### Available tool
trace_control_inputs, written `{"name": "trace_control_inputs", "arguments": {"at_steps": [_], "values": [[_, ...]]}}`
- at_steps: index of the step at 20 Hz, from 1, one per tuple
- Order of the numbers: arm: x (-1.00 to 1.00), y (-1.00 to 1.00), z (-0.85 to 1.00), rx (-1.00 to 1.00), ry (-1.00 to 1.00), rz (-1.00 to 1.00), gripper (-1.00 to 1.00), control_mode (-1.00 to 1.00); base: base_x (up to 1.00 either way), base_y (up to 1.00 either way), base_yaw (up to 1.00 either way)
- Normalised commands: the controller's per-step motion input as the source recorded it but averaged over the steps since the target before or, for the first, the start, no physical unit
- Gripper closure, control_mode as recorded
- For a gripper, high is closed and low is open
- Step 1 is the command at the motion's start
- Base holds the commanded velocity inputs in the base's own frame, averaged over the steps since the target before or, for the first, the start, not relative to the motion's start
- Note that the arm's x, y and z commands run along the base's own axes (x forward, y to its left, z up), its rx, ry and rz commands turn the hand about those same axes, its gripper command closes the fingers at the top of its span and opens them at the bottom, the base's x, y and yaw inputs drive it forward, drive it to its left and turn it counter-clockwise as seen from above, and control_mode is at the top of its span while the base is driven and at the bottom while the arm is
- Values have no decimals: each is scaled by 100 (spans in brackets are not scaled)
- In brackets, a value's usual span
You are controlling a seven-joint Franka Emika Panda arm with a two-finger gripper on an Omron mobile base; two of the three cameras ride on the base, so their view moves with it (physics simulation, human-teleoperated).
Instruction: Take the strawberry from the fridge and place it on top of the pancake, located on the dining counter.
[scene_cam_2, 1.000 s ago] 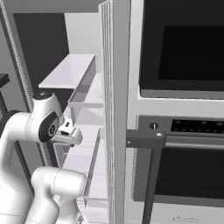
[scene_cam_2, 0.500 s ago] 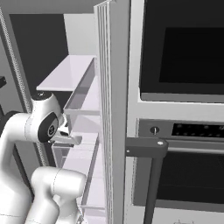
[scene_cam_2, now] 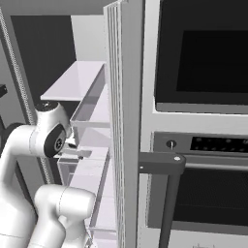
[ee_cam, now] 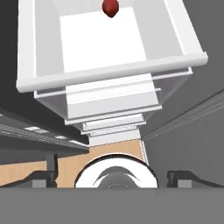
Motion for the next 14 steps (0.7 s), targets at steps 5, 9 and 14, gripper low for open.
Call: {"name": "trace_control_inputs", "arguments": {"at_steps": [5,9,14], "values": [[86,0,0,0,-31,10,-100,-100,0,0,0],[91,1,0,-2,-24,2,-100,-100,0,0,0],[73,0,0,-4,5,0,-100,-100,0,0,0]]}}
